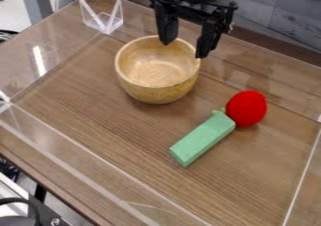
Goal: Move the red fruit to the left
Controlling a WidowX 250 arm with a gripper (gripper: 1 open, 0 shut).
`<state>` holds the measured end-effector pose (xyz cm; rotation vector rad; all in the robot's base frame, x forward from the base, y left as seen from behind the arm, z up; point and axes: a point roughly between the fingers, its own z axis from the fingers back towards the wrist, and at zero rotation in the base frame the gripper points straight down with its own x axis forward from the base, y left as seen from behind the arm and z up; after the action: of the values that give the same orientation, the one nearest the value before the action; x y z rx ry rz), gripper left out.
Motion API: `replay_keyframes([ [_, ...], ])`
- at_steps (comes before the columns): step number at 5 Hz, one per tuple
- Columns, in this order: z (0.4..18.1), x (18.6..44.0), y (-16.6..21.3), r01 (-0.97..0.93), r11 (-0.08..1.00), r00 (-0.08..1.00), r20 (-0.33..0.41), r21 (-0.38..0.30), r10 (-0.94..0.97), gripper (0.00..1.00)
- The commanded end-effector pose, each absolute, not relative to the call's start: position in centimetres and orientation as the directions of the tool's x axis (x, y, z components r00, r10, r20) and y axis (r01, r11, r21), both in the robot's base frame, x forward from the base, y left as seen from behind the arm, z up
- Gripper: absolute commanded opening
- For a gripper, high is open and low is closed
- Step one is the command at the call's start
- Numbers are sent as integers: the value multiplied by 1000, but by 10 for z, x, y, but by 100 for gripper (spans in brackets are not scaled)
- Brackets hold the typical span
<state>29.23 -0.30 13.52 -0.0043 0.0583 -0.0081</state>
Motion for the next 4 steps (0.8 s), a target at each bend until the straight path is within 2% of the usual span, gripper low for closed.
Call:
replay_keyframes([
  [1,123,292,-23,82,997,994,-73,-11,-83,100],
  [3,96,297,-89,169,985,985,-42,-19,-169,100],
  [4,82,299,-106,182,983,983,-2,-10,-182,100],
])
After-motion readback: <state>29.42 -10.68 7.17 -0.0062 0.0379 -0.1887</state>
